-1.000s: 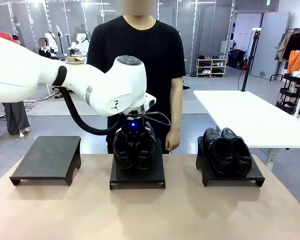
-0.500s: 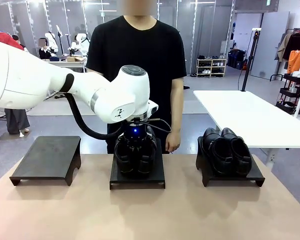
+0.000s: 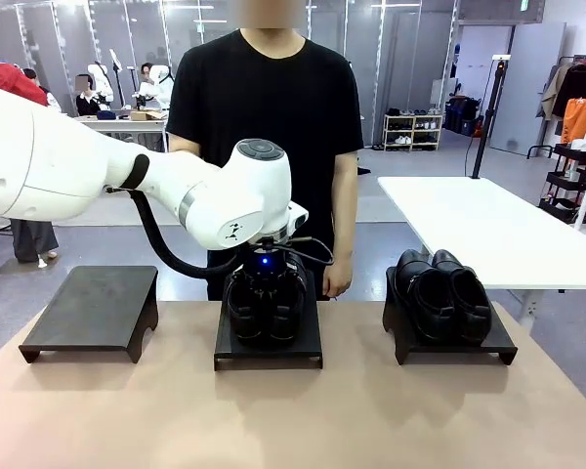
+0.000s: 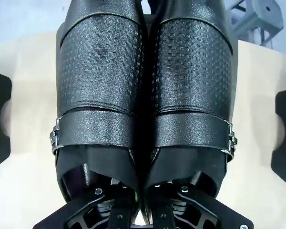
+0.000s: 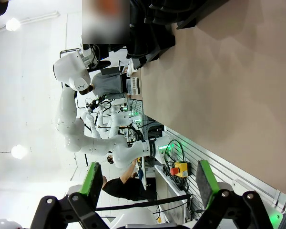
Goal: Place the shoes on the stand as instructed by the person.
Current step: Pick up another pair of Shoes and place it on the Shoes Stand indicated by the person.
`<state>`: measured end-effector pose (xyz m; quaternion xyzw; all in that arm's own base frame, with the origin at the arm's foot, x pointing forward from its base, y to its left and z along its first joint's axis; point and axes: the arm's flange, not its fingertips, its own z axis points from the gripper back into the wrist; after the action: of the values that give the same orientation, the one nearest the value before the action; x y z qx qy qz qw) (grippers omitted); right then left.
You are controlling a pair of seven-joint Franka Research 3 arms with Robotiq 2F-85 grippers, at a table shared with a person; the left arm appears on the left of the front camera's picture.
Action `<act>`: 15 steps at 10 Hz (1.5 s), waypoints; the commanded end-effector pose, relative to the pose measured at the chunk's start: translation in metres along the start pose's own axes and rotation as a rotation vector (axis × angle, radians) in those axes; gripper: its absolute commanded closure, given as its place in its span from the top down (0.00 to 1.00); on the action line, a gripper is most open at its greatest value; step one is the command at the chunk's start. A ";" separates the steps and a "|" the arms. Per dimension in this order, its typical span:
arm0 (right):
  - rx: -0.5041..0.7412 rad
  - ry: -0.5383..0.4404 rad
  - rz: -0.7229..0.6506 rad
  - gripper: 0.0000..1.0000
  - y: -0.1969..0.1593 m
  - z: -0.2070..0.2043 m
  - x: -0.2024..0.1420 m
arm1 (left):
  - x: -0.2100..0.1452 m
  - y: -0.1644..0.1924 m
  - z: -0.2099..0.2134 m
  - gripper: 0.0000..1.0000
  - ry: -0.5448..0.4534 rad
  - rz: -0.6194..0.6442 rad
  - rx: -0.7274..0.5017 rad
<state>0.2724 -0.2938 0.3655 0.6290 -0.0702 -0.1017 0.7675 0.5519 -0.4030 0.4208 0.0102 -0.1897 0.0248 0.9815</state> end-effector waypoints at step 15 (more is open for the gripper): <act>-0.004 0.008 -0.002 1.00 0.002 -0.001 -0.004 | 0.000 0.013 0.021 1.00 0.000 0.087 -0.047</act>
<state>0.2723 -0.2938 0.3655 0.6290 -0.0702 -0.1017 0.7675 0.5526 -0.3985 0.4402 -0.0064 -0.1986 0.0517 0.9787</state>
